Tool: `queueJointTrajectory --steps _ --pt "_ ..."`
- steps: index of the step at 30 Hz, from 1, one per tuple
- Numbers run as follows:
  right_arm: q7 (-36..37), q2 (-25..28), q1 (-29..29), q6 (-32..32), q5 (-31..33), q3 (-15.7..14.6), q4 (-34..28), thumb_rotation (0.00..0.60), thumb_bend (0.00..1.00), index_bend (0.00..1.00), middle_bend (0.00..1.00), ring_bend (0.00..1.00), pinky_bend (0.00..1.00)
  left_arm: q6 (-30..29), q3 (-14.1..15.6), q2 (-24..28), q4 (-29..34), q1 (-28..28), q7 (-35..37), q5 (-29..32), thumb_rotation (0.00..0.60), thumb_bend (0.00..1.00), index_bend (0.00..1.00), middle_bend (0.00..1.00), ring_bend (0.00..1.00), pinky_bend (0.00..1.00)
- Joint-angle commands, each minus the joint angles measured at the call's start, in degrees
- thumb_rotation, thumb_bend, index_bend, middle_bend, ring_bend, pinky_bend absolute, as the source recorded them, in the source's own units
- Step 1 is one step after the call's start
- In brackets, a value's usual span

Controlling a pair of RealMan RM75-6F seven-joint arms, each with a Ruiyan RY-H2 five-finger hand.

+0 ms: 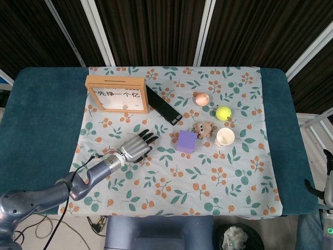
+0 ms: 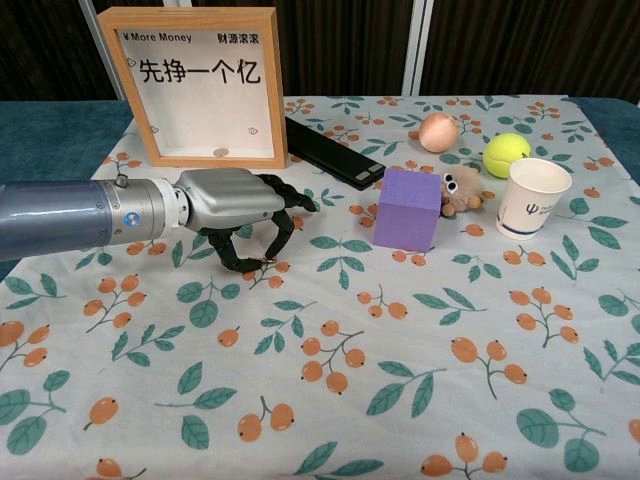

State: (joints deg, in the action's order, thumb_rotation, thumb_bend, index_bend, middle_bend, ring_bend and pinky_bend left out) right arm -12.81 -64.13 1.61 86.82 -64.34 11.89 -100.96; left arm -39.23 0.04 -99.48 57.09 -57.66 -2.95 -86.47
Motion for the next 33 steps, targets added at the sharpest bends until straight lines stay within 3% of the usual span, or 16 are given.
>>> queueJointTrajectory --steps 1,6,22,29,33 --pt "0.02 0.07 0.01 -0.02 0.09 0.05 -0.11 0.600 0.26 0.13 0.03 0.00 0.00 -0.25 0.12 0.04 0.07 0.05 0.31 -0.24 0.600 0.39 0.49 0.06 0.00 0.00" --pt "0.17 0.12 -0.04 -0.11 0.20 -0.03 -0.27 0.600 0.26 0.13 0.03 0.00 0.00 -0.78 0.16 0.13 0.12 0.08 0.73 -0.62 0.600 0.45 0.54 0.06 0.00 0.00" --pt "0.40 0.31 0.01 -0.51 0.85 0.00 -0.74 0.600 0.26 0.13 0.03 0.00 0.00 -2.95 -0.58 -0.37 -0.63 0.54 0.81 -0.69 0.600 0.48 0.63 0.09 0.00 0.00" --pt "0.47 0.24 0.05 -0.35 0.62 -0.04 -0.68 0.600 0.26 0.13 0.03 0.00 0.00 -6.28 -3.19 1.42 0.88 0.71 -0.97 0.15 0.600 0.48 0.64 0.09 0.00 0.00" --pt "0.53 0.20 0.07 -0.36 0.53 -0.08 -0.70 0.600 0.26 0.13 0.03 0.00 0.00 -8.40 -5.85 5.04 5.22 0.45 -3.11 1.21 0.600 0.48 0.65 0.10 0.00 0.00"
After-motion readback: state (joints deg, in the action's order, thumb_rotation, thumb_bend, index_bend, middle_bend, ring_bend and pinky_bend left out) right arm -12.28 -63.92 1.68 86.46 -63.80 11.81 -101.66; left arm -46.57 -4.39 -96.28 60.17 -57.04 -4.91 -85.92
